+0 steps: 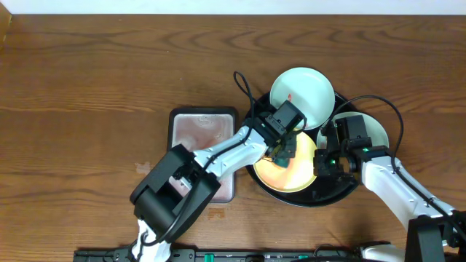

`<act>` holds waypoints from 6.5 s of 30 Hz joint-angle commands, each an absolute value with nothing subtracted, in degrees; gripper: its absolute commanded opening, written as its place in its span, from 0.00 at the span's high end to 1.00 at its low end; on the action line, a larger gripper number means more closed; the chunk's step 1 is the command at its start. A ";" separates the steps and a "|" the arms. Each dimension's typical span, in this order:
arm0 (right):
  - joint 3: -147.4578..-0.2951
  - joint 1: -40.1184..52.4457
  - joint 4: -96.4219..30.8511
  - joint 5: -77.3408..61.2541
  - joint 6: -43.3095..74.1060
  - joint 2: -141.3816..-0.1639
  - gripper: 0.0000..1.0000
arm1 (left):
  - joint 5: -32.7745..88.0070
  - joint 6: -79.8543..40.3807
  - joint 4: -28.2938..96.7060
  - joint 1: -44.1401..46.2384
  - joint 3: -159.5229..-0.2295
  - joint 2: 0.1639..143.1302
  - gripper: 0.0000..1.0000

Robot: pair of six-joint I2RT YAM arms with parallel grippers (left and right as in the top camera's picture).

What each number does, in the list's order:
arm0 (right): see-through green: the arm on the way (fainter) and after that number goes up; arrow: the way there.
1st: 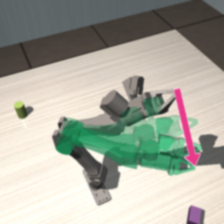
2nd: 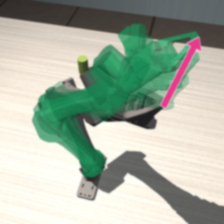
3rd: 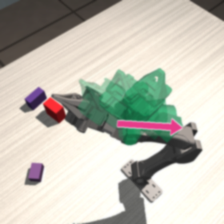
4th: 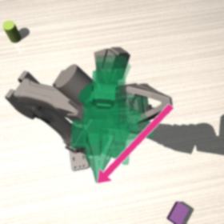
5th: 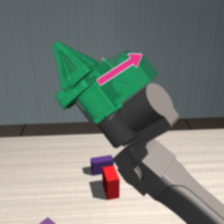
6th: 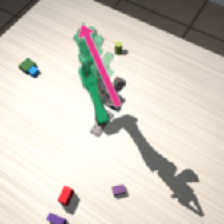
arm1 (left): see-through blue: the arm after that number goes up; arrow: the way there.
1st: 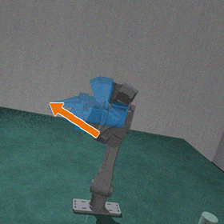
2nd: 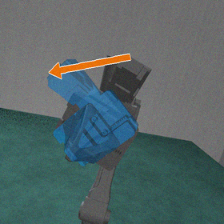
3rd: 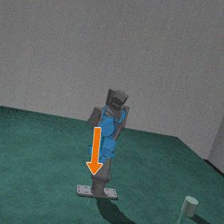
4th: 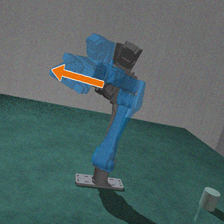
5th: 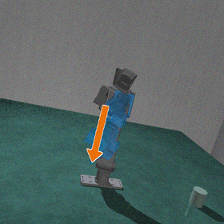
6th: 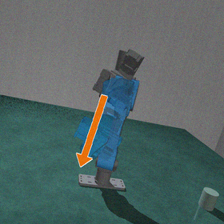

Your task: Clean dirty plates on tray and stack at the side

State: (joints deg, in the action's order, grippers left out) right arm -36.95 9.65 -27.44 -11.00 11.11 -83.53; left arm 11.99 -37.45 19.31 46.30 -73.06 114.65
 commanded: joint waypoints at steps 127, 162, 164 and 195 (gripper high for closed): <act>-58.06 37.30 -53.23 44.82 12.19 -65.58 0.99 | 6.22 -26.79 59.11 21.17 -67.46 77.19 0.27; -58.46 58.19 -57.69 66.19 8.03 -65.63 0.99 | 6.22 -26.79 60.62 21.17 -67.46 70.06 0.15; -58.46 58.41 -57.69 66.19 8.05 -65.63 0.99 | 6.22 -26.79 60.62 21.17 -67.46 70.06 0.16; -58.46 58.59 -57.69 66.17 8.16 -65.63 0.99 | 6.22 -26.79 60.62 21.17 -67.46 70.06 0.15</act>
State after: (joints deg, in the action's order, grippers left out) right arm -57.36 58.15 -57.71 63.77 8.43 -66.46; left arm 6.07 -27.03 60.27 21.43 -67.20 70.13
